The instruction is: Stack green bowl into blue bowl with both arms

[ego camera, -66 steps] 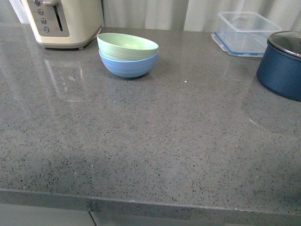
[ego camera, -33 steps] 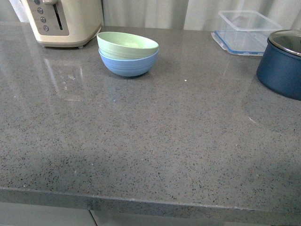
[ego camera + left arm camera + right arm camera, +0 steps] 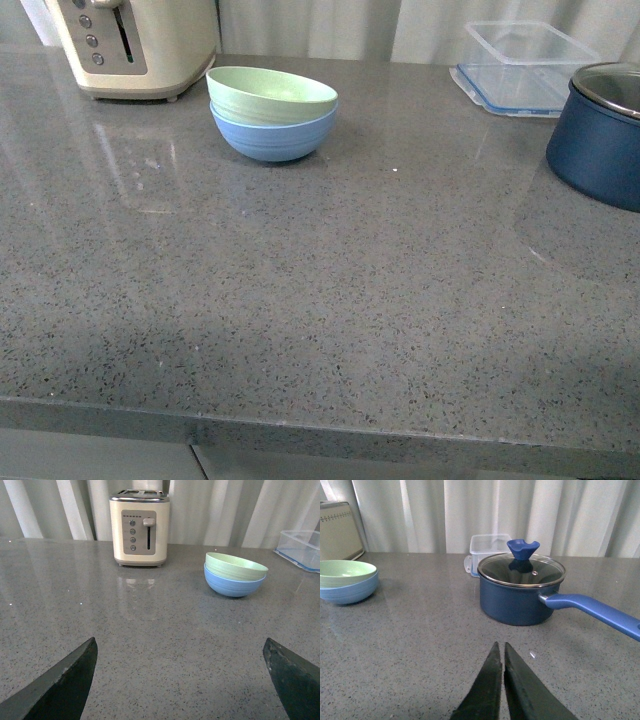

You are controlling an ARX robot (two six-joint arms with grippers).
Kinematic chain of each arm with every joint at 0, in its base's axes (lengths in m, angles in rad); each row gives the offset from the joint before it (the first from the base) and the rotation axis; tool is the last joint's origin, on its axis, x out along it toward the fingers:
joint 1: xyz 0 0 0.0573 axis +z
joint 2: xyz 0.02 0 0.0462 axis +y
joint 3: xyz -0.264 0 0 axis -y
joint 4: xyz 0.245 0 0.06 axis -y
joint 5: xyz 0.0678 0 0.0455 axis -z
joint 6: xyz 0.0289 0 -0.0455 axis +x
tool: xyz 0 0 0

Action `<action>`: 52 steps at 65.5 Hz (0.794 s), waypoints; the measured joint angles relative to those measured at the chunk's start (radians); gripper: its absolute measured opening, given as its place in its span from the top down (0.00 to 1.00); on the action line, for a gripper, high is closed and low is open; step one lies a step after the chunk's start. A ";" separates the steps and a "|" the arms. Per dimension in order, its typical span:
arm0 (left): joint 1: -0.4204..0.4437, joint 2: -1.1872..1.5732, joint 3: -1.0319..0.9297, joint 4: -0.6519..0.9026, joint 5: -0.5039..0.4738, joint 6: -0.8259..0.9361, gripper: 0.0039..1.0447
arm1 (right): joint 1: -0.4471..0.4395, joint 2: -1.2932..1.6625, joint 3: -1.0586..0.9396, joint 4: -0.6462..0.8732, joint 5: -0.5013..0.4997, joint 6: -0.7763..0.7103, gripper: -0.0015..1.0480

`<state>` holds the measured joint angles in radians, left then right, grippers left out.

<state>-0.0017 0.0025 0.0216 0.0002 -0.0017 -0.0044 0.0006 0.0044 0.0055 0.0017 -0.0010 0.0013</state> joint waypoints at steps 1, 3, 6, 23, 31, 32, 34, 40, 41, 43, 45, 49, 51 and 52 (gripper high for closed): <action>0.000 0.000 0.000 0.000 0.000 0.000 0.06 | 0.000 0.000 0.000 0.000 0.000 0.000 0.93; 0.000 0.000 0.000 0.000 0.000 0.000 0.06 | 0.000 0.000 0.000 0.000 0.000 0.000 0.88; 0.000 0.000 0.000 0.000 0.000 0.000 0.06 | 0.000 0.000 0.000 0.000 0.000 0.000 0.79; 0.000 0.000 0.000 0.000 0.000 0.000 0.06 | 0.000 0.000 0.000 0.000 0.000 0.000 0.25; 0.000 0.000 0.000 0.000 0.000 0.000 0.06 | 0.000 0.000 0.000 0.000 0.000 0.002 0.08; 0.000 0.000 0.000 0.000 0.000 0.000 0.06 | 0.000 0.000 0.000 0.000 0.000 0.001 0.08; 0.000 0.000 0.000 0.000 0.000 0.000 0.06 | 0.000 0.000 0.000 0.000 0.000 0.001 0.10; 0.000 0.000 0.000 0.000 0.000 0.000 0.06 | 0.000 0.000 0.000 0.000 0.000 0.001 0.09; 0.000 0.000 0.000 0.000 0.000 0.000 0.06 | 0.000 0.000 0.000 0.000 0.000 0.001 0.10; 0.000 0.000 0.000 0.000 0.000 0.000 0.06 | 0.000 0.000 0.000 0.000 0.000 0.001 0.10; 0.000 0.000 0.000 0.000 0.000 0.000 0.06 | 0.000 0.000 0.000 0.000 0.000 0.001 0.10; 0.000 0.000 0.000 0.000 0.000 0.000 0.06 | 0.000 0.000 0.000 0.000 0.000 0.001 0.10; 0.000 0.000 0.000 0.000 0.000 0.000 0.06 | 0.000 0.000 0.000 0.000 0.000 0.001 0.10; 0.000 0.000 0.000 0.000 0.000 0.000 0.06 | 0.000 0.000 0.000 0.000 0.000 0.001 0.10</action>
<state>-0.0017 0.0025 0.0216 0.0002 -0.0017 -0.0044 0.0006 0.0044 0.0055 0.0017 -0.0010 0.0021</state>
